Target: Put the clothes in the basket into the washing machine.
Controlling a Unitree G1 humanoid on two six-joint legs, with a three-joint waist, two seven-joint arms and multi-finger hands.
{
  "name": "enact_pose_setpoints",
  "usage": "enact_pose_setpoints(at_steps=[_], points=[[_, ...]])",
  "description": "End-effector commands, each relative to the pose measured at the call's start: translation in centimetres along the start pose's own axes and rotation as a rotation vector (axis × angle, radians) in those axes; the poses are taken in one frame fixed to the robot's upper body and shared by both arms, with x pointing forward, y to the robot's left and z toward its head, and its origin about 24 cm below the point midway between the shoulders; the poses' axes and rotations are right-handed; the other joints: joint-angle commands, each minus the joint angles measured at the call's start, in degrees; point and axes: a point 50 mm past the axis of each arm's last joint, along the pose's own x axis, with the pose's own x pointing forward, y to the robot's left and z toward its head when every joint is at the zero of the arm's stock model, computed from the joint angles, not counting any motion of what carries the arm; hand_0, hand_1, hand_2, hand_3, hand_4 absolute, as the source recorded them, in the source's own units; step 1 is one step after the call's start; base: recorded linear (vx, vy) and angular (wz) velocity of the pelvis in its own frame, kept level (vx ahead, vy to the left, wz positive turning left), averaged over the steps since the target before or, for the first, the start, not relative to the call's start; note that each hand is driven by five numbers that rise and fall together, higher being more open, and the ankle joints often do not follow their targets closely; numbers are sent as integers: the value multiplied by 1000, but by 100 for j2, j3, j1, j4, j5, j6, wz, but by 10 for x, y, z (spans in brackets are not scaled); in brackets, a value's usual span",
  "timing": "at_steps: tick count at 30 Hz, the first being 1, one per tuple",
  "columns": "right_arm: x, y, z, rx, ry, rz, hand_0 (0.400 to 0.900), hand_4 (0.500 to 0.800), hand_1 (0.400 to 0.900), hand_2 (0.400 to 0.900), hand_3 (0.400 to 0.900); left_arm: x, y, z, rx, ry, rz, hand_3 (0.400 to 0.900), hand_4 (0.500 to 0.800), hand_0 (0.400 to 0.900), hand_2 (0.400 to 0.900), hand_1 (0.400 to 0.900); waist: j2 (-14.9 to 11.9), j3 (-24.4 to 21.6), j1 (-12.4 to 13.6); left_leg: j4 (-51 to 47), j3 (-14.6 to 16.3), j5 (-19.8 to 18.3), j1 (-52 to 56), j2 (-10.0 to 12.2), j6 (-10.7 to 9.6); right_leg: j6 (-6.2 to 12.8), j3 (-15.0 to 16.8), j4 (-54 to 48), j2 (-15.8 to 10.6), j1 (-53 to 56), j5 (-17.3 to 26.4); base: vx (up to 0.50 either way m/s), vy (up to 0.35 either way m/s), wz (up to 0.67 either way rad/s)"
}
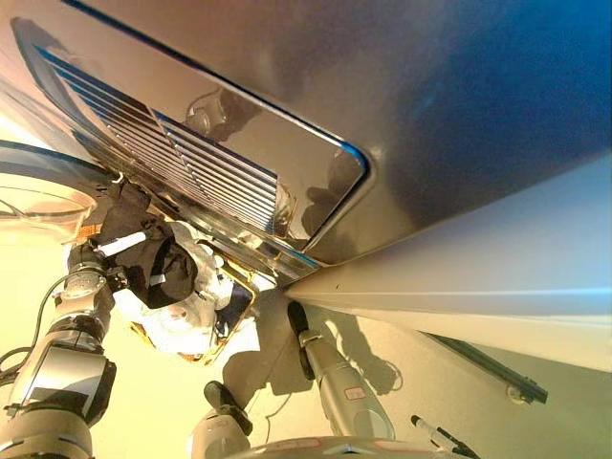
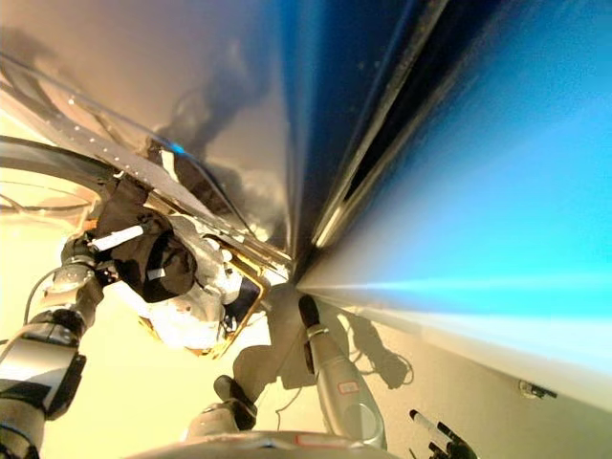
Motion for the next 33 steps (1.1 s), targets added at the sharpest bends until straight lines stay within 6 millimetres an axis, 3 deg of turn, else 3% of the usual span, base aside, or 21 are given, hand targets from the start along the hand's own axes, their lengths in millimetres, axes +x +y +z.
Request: enact_pose_setpoints(at_steps=[1, 5, 14, 27, 28, 33], points=[[-18, -80, -25, -38, 57, -199, 900, 800, 900, 900, 900, 1, 37, 90, -221, -345, 137, 400, 500, 400, 400, 400, 601, -274, -334, 375, -7, -283, -156, 47, 474, 571, 592, -485, 158, 129, -227, 28, 20, -11], [-20, -83, -31, -29, 64, -203, 900, 800, 900, 900, 900, -2, 32, 109, -229, -407, 120, 400, 500, 400, 400, 400, 520, -332, -405, 338, 86, -234, -138, 81, 437, 574, 721, -538, 235, 112, -164, 29, 0, -17], [-26, -92, -42, -39, 93, -219, 900, 800, 900, 900, 900, -4, 35, 127, -248, -455, 133, 400, 500, 400, 400, 400, 361, -525, -643, 121, 502, 105, 235, 307, 170, 490, 934, -505, 543, 144, -257, 56, -42, -26], [-34, -110, -49, -77, 101, -253, 900, 800, 900, 900, 900, -10, 23, 144, -287, -539, 118, 400, 500, 400, 400, 400, 409, -689, -853, -251, 557, 627, 344, 420, -109, 418, 862, -485, 751, 75, -376, 49, -49, -6], [-35, -110, -50, -79, 102, -256, 900, 800, 900, 900, 900, -11, 21, 146, -287, -548, 115, 900, 800, 900, 900, 900, 419, -699, -862, -280, 538, 674, 332, 424, -127, 412, 841, -484, 754, 64, -384, 37, -47, 4], [-34, -104, -52, -93, 95, -245, 900, 800, 900, 900, 900, -11, 11, 140, -261, -539, 83, 900, 800, 900, 900, 900, 493, -744, -856, -376, 466, 750, 304, 435, -140, 385, 756, -466, 753, 40, -444, 32, -30, 7]])
